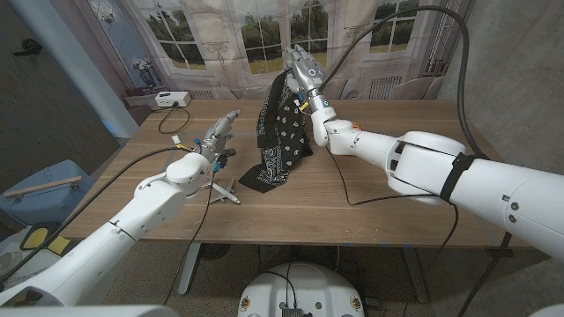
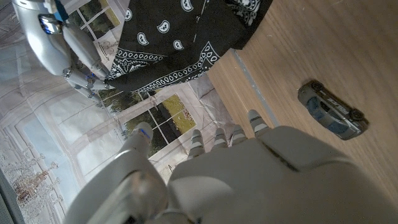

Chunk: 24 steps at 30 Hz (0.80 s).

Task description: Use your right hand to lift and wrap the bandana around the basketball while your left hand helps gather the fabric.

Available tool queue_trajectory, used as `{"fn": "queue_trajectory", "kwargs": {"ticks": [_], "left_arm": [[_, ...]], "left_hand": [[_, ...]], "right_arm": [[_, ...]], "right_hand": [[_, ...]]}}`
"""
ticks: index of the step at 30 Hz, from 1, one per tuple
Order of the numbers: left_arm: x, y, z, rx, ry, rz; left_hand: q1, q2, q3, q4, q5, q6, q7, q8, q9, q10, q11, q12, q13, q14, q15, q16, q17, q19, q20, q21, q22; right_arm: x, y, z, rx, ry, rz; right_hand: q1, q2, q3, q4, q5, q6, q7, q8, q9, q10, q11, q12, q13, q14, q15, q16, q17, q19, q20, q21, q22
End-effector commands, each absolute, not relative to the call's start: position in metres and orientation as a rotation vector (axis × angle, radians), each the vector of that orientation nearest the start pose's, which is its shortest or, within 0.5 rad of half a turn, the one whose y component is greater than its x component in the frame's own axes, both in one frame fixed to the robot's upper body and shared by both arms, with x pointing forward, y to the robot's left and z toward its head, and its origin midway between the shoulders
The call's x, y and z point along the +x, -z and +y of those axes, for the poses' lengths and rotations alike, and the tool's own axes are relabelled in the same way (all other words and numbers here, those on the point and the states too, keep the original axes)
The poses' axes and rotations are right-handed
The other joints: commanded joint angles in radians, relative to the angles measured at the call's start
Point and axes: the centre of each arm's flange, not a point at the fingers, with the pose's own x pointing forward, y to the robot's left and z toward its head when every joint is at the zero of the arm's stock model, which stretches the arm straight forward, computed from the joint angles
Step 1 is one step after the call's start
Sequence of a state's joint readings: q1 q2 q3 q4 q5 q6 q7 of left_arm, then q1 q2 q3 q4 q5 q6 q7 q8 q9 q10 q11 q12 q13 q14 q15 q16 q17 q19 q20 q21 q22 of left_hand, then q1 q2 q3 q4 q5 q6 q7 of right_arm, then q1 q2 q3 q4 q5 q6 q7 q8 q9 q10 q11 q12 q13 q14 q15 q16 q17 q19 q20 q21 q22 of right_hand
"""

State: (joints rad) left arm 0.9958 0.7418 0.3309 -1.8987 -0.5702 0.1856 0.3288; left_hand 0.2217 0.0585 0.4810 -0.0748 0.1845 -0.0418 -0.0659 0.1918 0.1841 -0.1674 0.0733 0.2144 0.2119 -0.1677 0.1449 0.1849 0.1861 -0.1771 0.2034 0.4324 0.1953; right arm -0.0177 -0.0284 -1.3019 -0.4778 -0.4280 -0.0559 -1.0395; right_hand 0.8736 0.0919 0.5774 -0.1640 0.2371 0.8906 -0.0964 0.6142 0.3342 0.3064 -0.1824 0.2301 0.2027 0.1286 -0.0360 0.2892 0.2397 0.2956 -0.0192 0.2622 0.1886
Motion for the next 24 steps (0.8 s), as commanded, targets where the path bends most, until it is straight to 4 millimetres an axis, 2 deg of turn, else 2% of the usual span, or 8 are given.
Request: {"fn": "queue_trajectory", "kwargs": {"ticks": [1, 15, 24], "left_arm": [[0.566, -0.014, 0.259, 0.305, 0.019, -0.415], [0.558, -0.014, 0.253, 0.342, 0.002, -0.404], [0.559, -0.012, 0.256, 0.351, -0.006, -0.400]], "left_hand": [[0.020, -0.003, 0.002, -0.011, -0.004, -0.007, 0.000, -0.001, 0.004, -0.014, 0.006, -0.001, 0.004, -0.042, 0.008, 0.000, 0.003, -0.080, 0.008, -0.003, 0.003], [0.041, -0.012, 0.005, -0.033, -0.004, -0.014, 0.002, 0.002, 0.005, -0.019, 0.010, 0.001, 0.006, -0.040, 0.014, 0.005, 0.004, -0.077, 0.008, -0.006, 0.004], [0.061, -0.014, 0.009, -0.050, -0.004, -0.012, -0.016, 0.006, 0.006, -0.019, 0.014, 0.004, 0.007, -0.039, 0.016, 0.007, 0.004, -0.072, 0.008, -0.006, 0.005]], "right_arm": [[0.646, -0.164, -0.091, -0.945, 0.686, -1.278], [0.619, -0.177, -0.125, -0.676, 0.658, -1.318], [0.608, -0.187, -0.136, -0.491, 0.539, -1.303]], "right_hand": [[0.003, 0.009, -0.062, 0.049, 0.007, -0.003, -0.003, 0.011, 0.011, 0.007, 0.002, -0.003, 0.002, -0.005, -0.113, 0.007, 0.004, -0.003, -0.001, -0.001, 0.003], [0.003, 0.026, -0.103, 0.049, 0.016, -0.017, -0.015, 0.034, 0.036, 0.013, -0.001, -0.011, 0.004, 0.007, -0.121, 0.023, 0.016, 0.002, -0.008, 0.000, 0.003], [0.000, 0.035, -0.132, 0.051, 0.021, -0.028, -0.019, 0.046, 0.048, 0.020, -0.003, -0.013, 0.006, 0.012, -0.127, 0.034, 0.027, 0.005, -0.018, 0.001, 0.004]]}}
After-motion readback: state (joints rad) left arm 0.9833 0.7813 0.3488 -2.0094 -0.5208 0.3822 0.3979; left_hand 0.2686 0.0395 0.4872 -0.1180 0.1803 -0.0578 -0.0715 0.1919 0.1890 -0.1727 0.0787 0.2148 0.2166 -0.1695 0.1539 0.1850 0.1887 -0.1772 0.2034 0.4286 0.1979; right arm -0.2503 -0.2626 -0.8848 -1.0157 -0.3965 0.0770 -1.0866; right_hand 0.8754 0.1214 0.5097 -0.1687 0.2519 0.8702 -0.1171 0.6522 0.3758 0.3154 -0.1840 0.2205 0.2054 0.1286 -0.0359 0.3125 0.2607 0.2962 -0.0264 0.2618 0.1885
